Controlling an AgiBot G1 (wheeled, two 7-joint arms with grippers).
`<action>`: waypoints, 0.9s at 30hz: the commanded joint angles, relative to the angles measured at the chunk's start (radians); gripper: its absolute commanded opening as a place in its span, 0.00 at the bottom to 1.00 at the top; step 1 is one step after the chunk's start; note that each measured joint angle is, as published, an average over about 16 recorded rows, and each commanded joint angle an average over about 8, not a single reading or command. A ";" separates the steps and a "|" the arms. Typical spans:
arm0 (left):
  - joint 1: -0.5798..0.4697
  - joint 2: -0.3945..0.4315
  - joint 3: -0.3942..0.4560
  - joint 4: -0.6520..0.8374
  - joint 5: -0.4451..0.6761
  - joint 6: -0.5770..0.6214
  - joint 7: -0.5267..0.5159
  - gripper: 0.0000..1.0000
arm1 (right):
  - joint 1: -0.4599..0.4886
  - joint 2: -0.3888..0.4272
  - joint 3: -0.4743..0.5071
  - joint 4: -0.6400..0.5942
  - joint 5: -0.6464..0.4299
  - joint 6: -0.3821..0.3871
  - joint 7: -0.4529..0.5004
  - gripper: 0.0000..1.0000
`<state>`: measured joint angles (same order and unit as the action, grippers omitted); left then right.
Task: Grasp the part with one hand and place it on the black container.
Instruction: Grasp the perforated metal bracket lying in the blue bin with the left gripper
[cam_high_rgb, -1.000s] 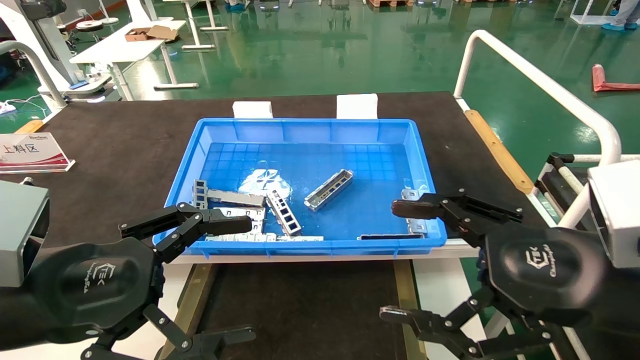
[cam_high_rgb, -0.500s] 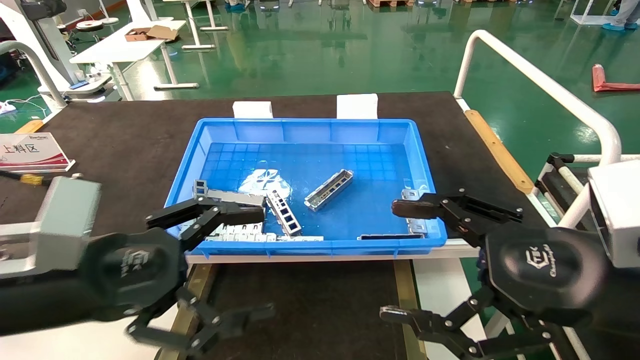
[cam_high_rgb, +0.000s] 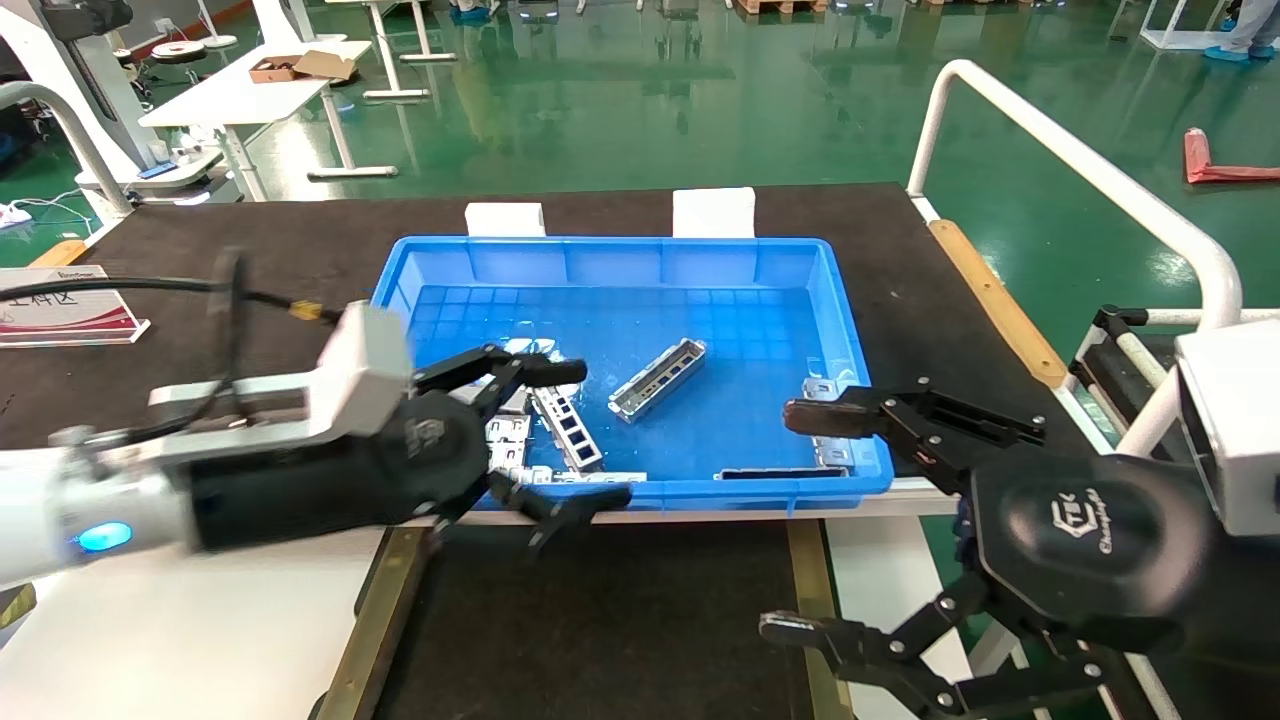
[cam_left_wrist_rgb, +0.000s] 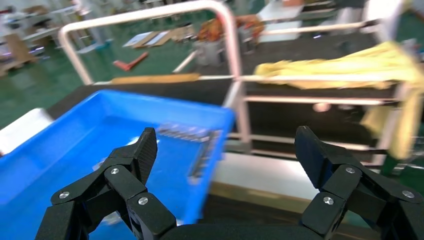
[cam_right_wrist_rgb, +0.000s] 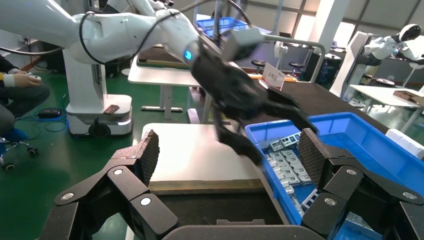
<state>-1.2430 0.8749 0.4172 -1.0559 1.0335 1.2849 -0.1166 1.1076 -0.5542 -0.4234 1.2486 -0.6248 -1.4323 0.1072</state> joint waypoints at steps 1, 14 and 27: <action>-0.016 0.035 0.013 0.030 0.033 -0.030 0.020 1.00 | 0.000 0.000 0.000 0.000 0.000 0.000 0.000 1.00; -0.147 0.259 0.074 0.362 0.179 -0.226 0.109 1.00 | 0.000 0.000 0.000 0.000 0.000 0.000 0.000 1.00; -0.257 0.455 0.104 0.717 0.243 -0.378 0.236 1.00 | 0.000 0.000 0.000 0.000 0.000 0.000 0.000 1.00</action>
<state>-1.4927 1.3185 0.5245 -0.3569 1.2691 0.9086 0.1105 1.1077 -0.5542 -0.4234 1.2486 -0.6247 -1.4323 0.1072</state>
